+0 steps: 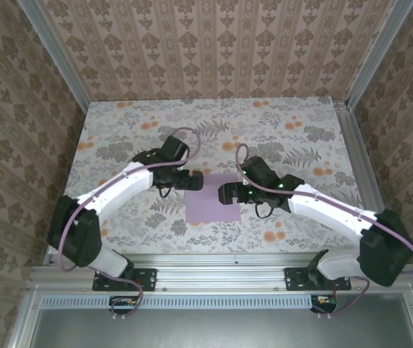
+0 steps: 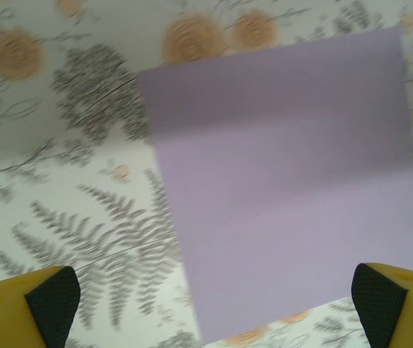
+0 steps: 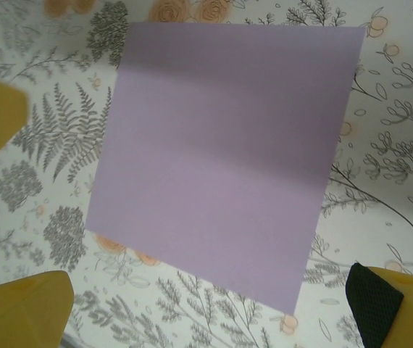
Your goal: Fold a paper plane with a square sheet of paper (pick it up from the middle)
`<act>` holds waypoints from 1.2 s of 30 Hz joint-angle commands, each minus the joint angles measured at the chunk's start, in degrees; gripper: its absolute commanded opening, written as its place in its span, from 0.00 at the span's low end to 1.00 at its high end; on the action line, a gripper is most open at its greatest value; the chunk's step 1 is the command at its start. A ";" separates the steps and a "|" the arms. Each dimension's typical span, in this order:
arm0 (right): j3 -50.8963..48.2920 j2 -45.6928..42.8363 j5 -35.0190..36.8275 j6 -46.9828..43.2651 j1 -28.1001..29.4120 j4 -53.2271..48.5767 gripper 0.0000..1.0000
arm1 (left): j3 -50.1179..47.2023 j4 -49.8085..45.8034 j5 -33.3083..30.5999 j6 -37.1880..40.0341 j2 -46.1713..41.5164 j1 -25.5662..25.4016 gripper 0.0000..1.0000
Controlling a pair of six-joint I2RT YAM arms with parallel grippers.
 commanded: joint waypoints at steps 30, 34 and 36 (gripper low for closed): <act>31.50 37.28 14.98 15.83 9.44 -19.15 1.00 | -23.47 12.59 17.46 4.91 -16.22 16.01 1.00; 32.39 38.94 15.42 16.73 9.48 -19.15 1.00 | -24.18 13.20 17.70 4.72 -15.78 15.98 1.00; 33.21 39.75 15.73 16.71 9.58 -19.56 1.00 | -24.21 13.44 18.47 4.69 -15.95 15.93 1.00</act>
